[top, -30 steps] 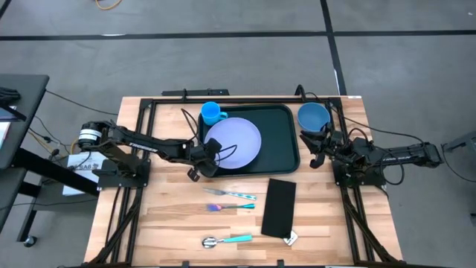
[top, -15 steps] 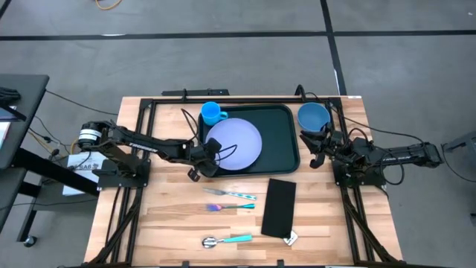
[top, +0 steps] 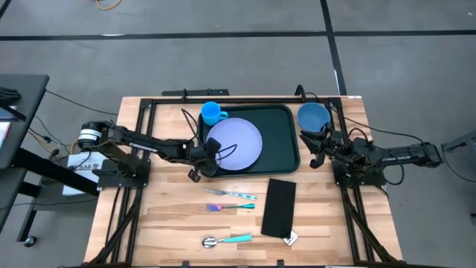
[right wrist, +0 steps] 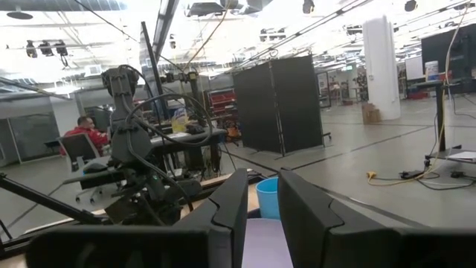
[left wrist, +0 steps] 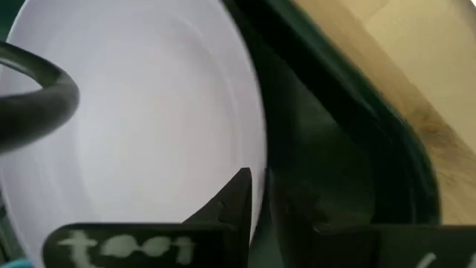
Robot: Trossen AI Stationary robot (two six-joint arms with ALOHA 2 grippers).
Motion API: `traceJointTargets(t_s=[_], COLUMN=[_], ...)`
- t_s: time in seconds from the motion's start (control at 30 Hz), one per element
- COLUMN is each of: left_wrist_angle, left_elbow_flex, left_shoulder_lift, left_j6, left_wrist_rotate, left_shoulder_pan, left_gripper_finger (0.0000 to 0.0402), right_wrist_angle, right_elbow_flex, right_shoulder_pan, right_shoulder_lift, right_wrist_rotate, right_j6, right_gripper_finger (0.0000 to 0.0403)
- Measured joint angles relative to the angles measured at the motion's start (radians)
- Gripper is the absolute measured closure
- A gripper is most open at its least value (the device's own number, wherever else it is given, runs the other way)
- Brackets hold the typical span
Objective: Set up tray
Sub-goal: Put the light blue bowl on the white plate
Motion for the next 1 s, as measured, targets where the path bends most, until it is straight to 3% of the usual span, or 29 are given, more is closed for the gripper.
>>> traceJointTargets(t_s=[0.17, 0.3, 0.47, 0.6, 0.77, 1.0], left_wrist_angle=[-0.148, -0.295, -0.400, -0.427, -0.372, -0.308], left_elbow_flex=[0.085, 0.177, 0.278, 0.347, 0.309, 0.113], left_shoulder_lift=[-0.014, -0.070, -0.199, -0.346, -0.512, -0.656], left_j6=[-0.073, -0.133, -0.214, -0.374, -0.546, -0.730], left_wrist_rotate=[-0.019, 0.028, 0.081, 0.150, 0.244, 0.282], left_shoulder_pan=[0.000, 0.000, -0.007, -0.020, -0.021, -0.021], left_gripper_finger=[0.0365, 0.0365, 0.0365, 0.0365, 0.0365, 0.0365], right_wrist_angle=[0.000, 0.000, 0.000, 0.001, 0.008, 0.008], right_elbow_flex=[0.000, 0.000, 0.000, 0.000, 0.000, 0.056], right_shoulder_pan=[0.000, 0.000, 0.000, 0.000, 0.000, 0.008], right_shoulder_lift=[0.000, 0.000, 0.000, 0.000, 0.000, 0.006], right_wrist_rotate=[0.000, 0.000, 0.001, 0.001, 0.001, 0.009], right_j6=[0.000, -0.001, -0.001, -0.001, 0.001, 0.055], right_gripper_finger=[0.0335, 0.0335, 0.0335, 0.0335, 0.0335, 0.0336])
